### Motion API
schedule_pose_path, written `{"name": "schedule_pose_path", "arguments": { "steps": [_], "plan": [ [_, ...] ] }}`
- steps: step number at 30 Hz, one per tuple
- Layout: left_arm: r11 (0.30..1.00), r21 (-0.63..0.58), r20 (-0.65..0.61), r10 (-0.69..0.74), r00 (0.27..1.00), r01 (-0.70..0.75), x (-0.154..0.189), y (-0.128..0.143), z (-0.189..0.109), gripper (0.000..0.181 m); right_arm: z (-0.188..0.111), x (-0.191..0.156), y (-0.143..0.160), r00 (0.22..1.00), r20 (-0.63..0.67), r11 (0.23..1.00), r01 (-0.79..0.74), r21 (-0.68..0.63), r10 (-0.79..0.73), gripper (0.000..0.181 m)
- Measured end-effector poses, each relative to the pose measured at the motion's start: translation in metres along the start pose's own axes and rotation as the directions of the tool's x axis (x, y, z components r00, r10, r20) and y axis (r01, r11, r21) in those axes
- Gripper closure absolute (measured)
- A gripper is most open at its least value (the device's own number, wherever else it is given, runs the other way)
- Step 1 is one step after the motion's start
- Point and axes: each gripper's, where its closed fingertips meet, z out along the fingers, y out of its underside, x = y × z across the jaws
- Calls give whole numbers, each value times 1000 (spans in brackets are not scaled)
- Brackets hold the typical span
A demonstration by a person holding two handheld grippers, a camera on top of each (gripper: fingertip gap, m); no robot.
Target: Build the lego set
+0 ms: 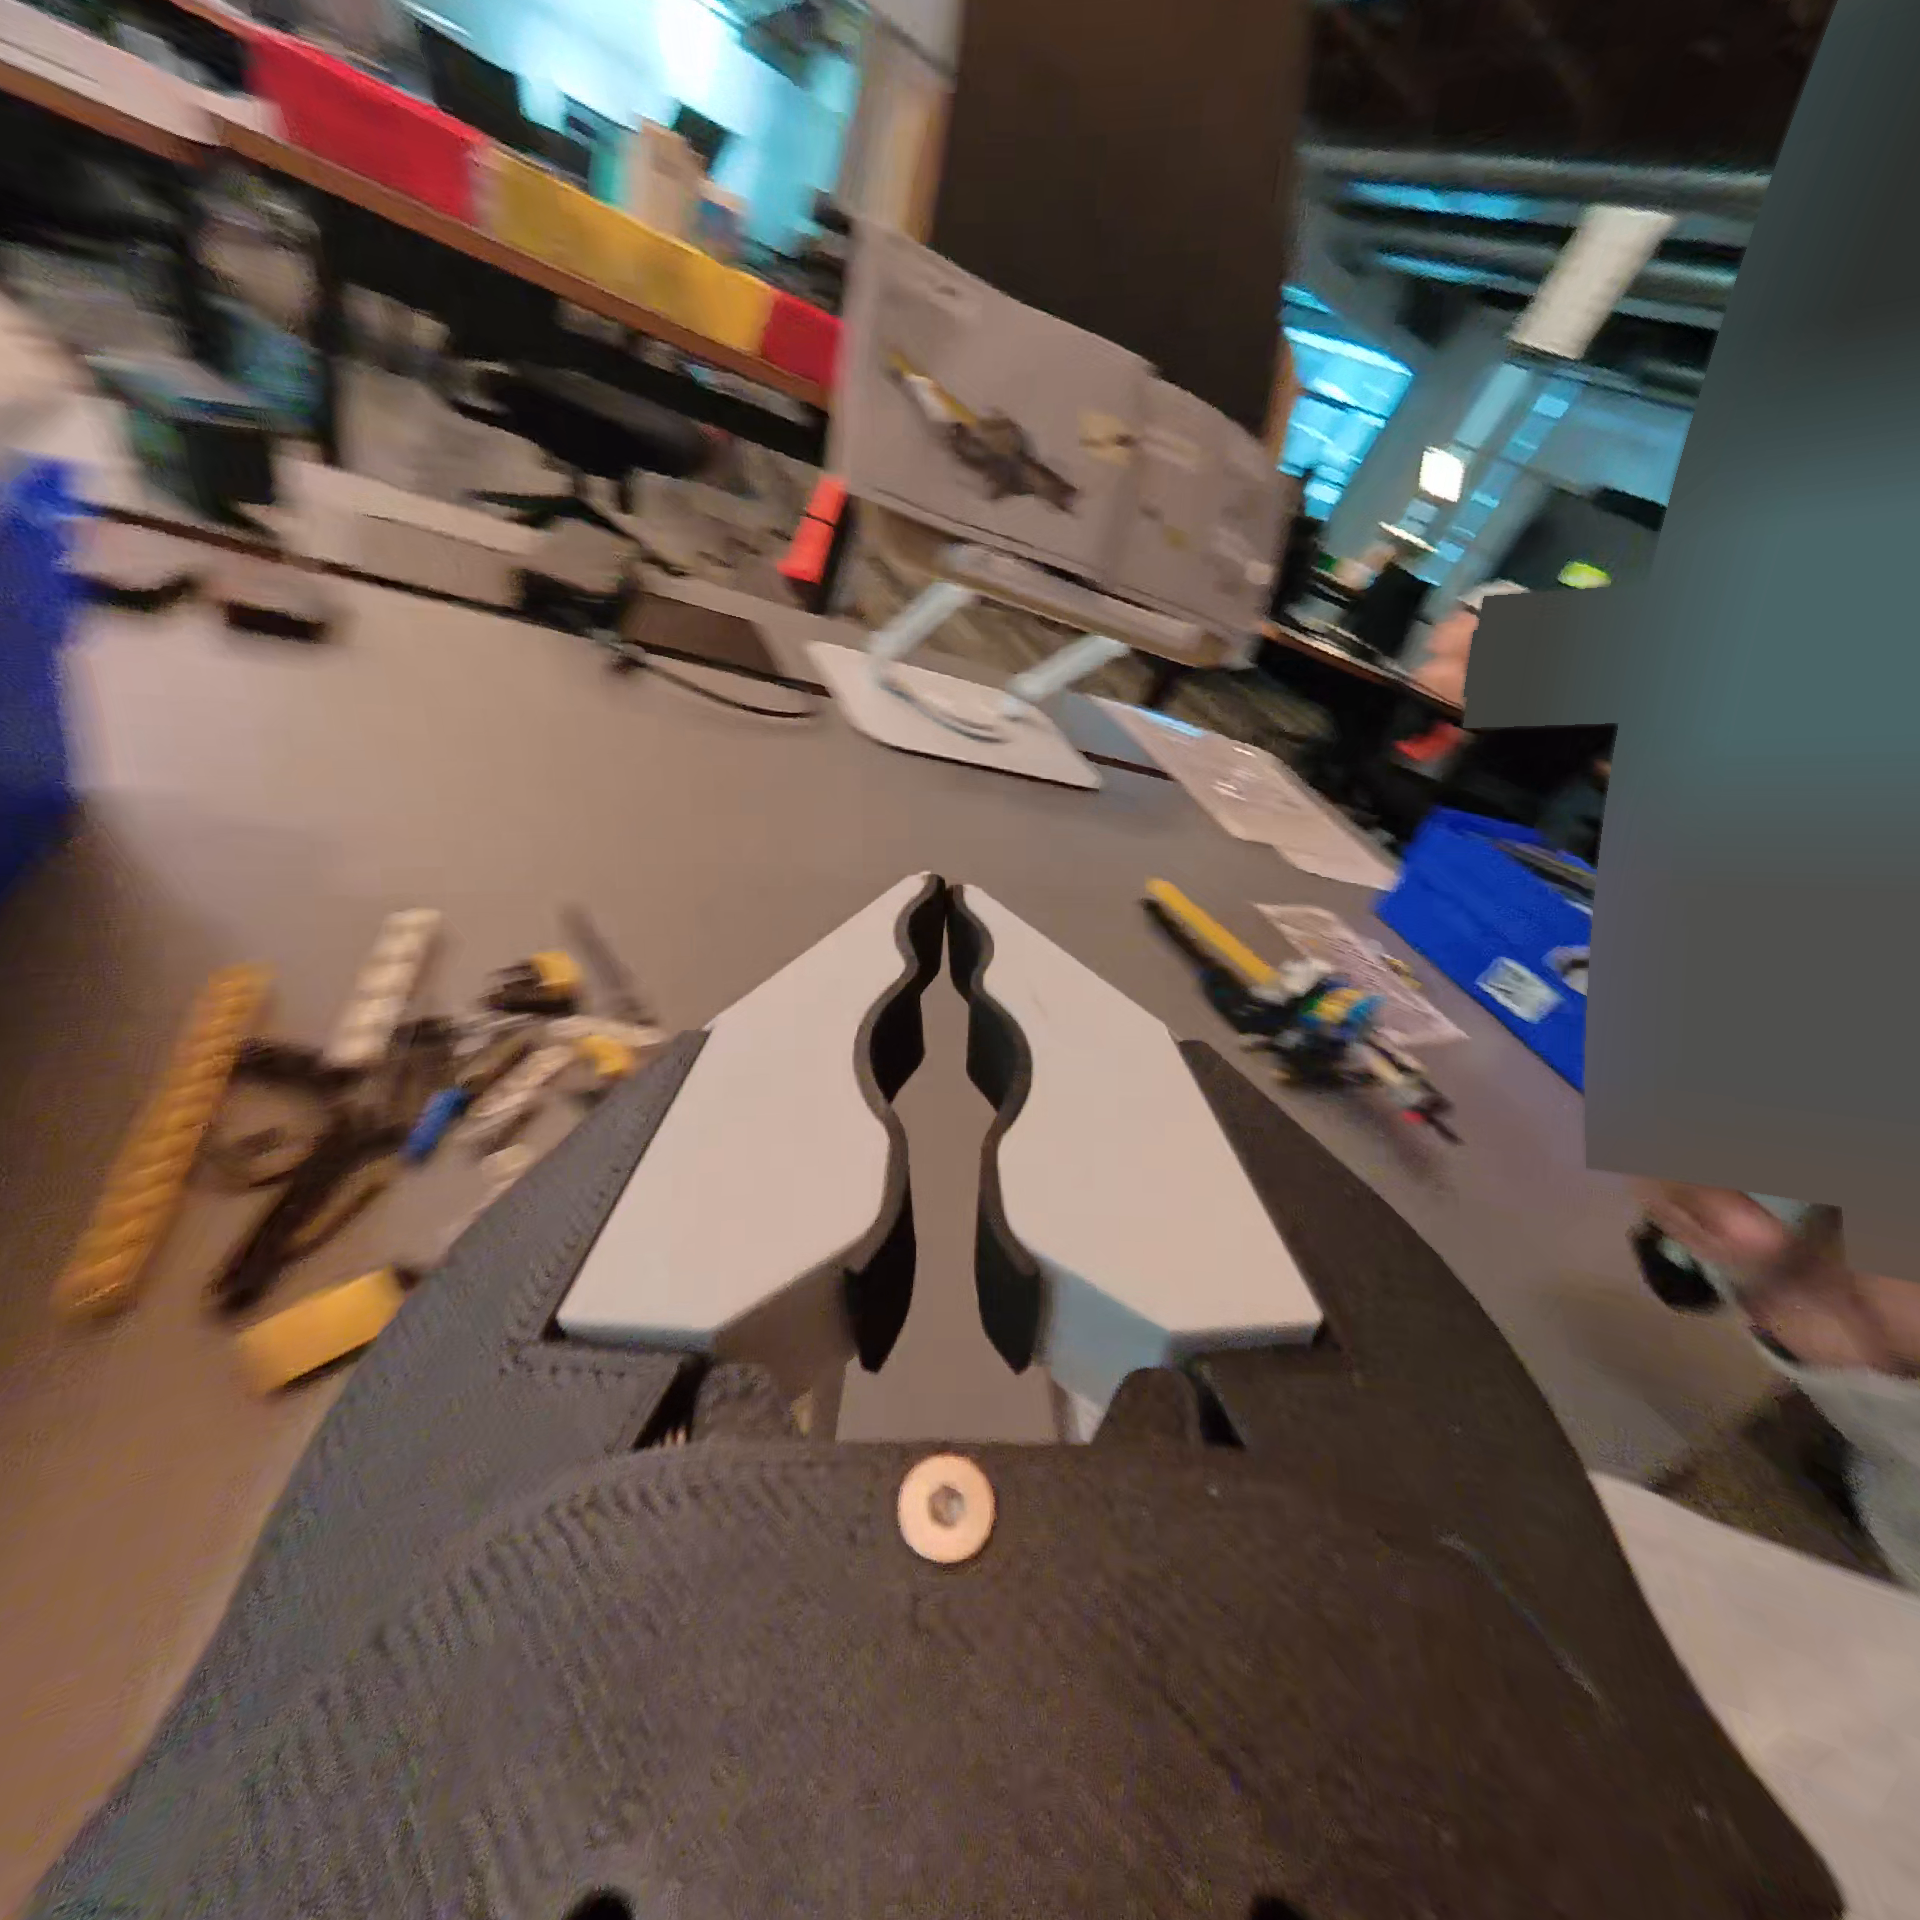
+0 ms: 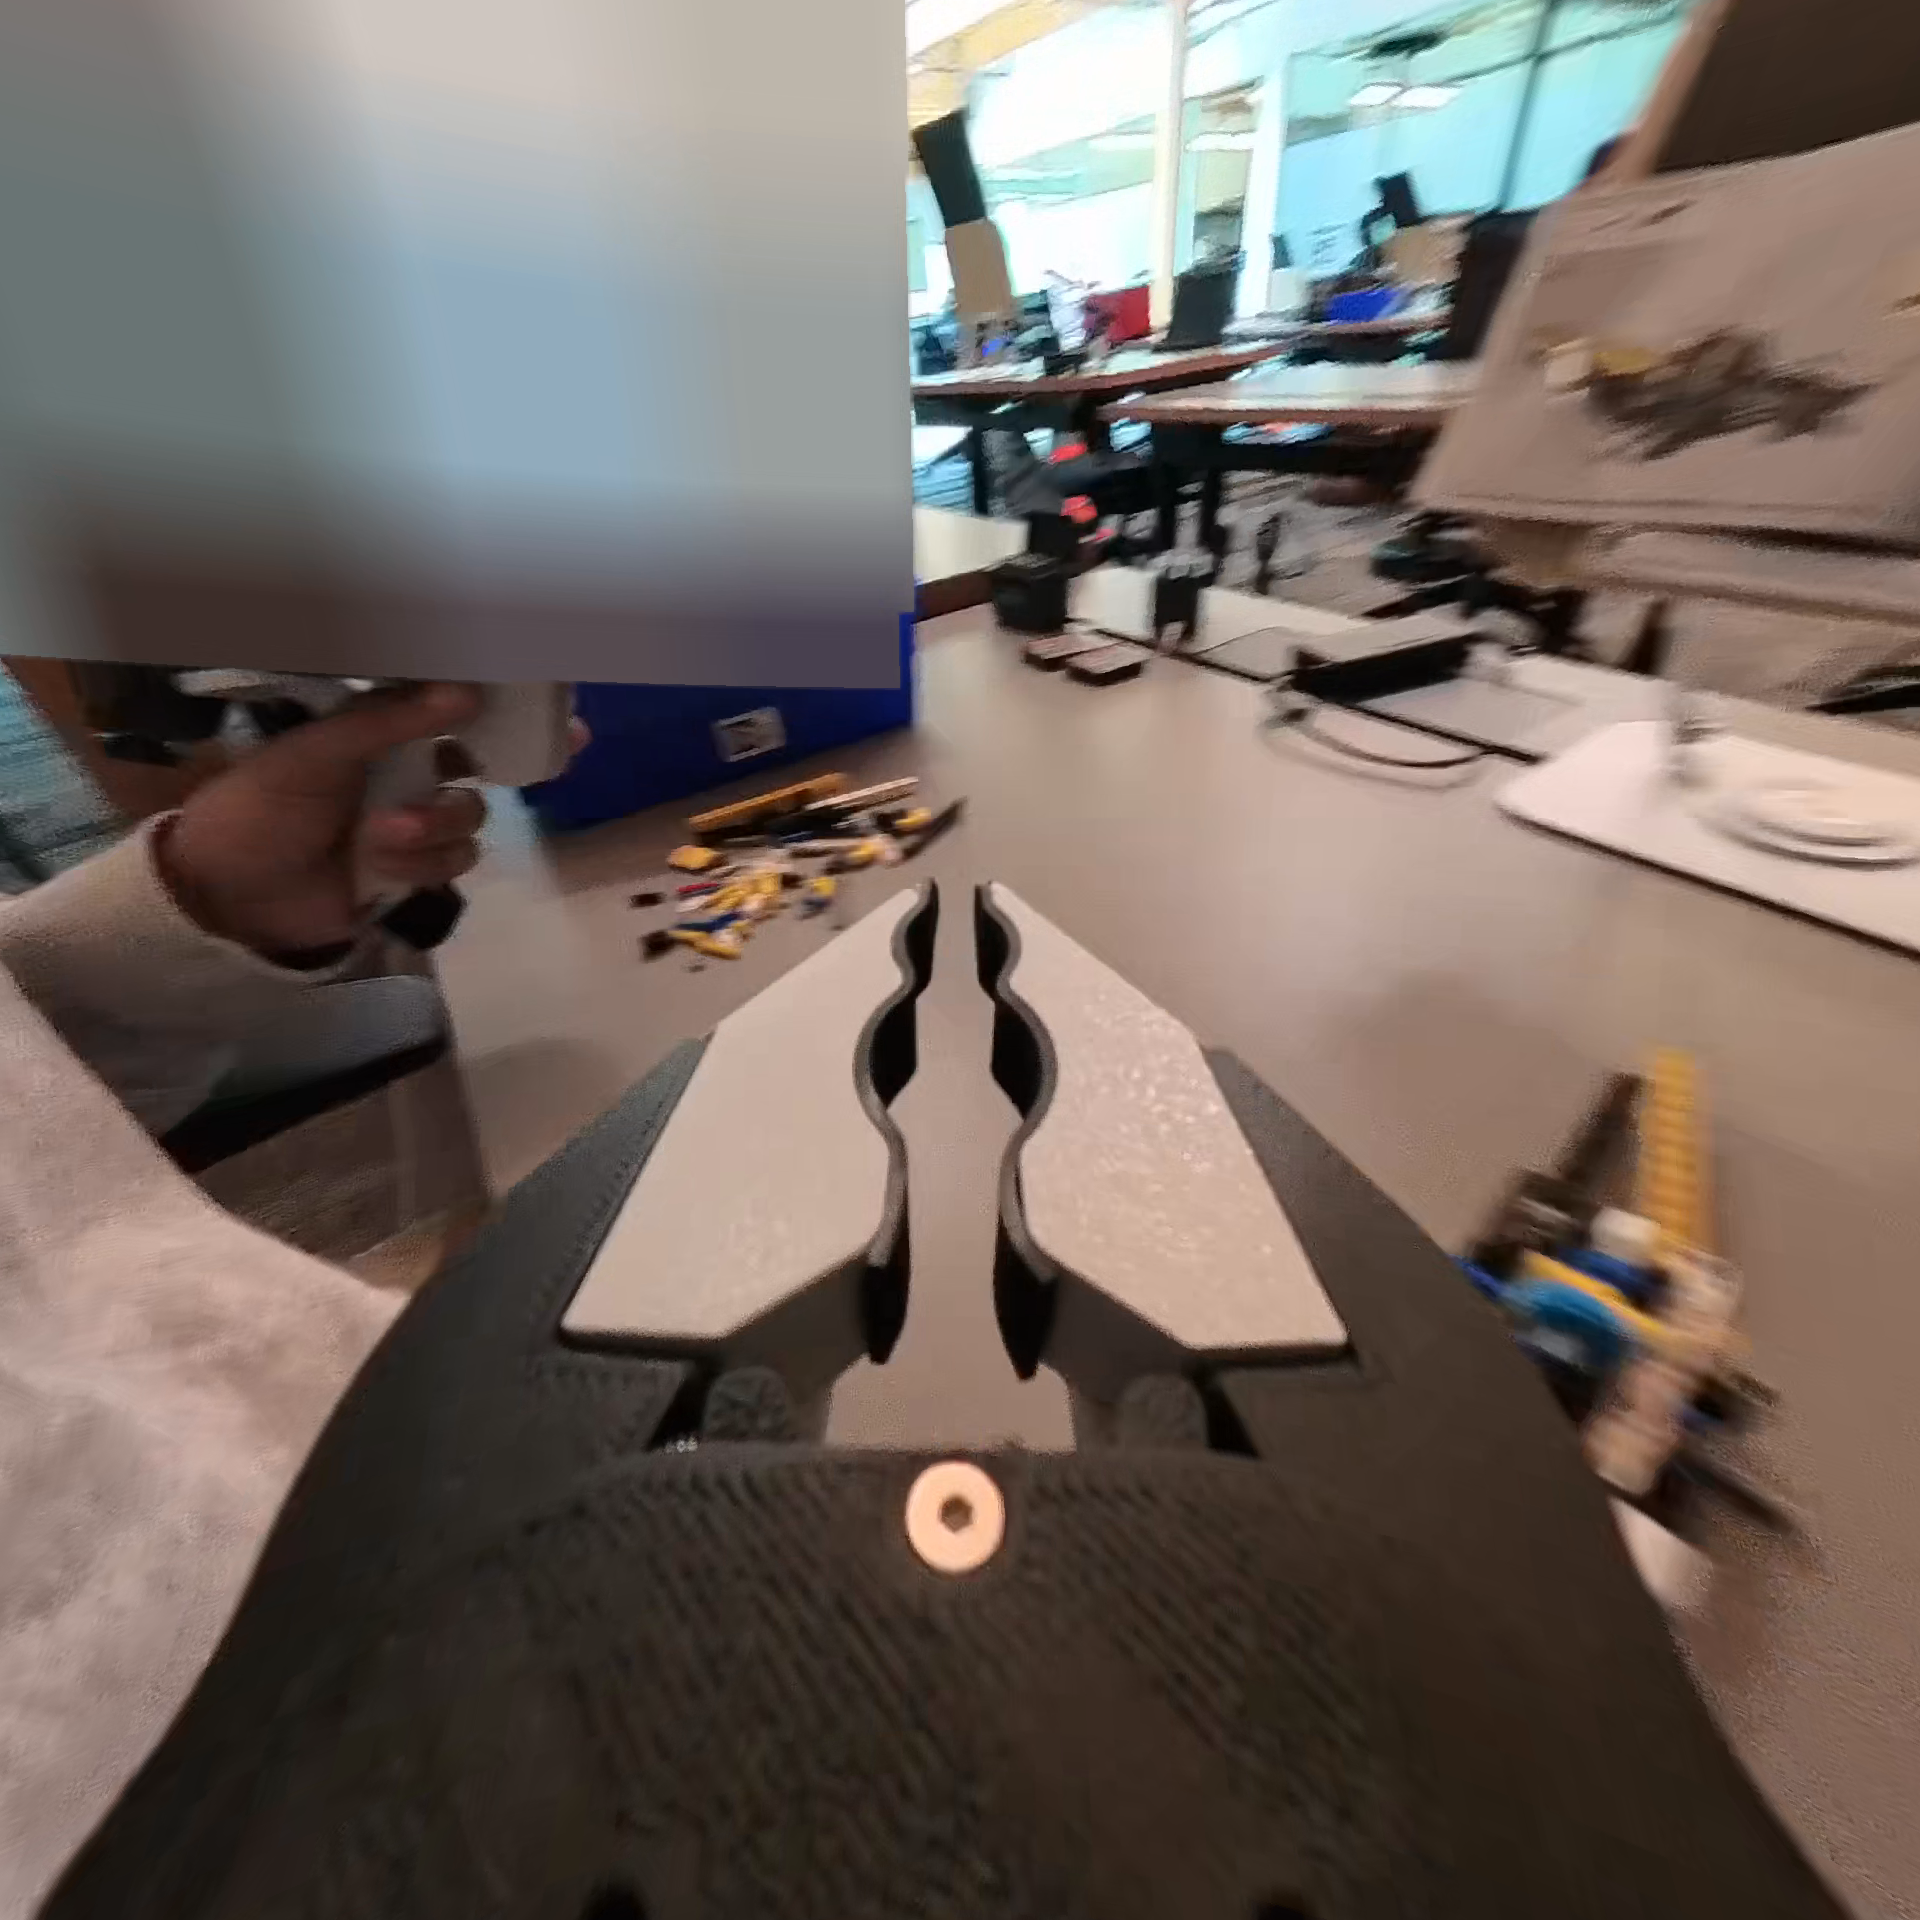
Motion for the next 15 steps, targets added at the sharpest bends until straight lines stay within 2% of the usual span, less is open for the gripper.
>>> {"name": "schedule_pose_path", "arguments": {
  "steps": [3,7,10,15],
  "plan": [
    [999,45,164,-31,986,24,-46,5,-23,181,40,-44,23,992,125,994,-18,-112,32,173],
    [993,22,141,-115,983,113,-60,14,-29,181,82,-78,52,980,197,957,54,-284,3,169],
    [990,3,136,-141,981,142,-66,20,-28,181,111,-91,63,973,230,939,90,-331,-12,169],
    [982,-74,140,-161,977,173,-75,43,-19,181,157,-100,80,961,272,900,75,-428,49,165]
  ]
}}
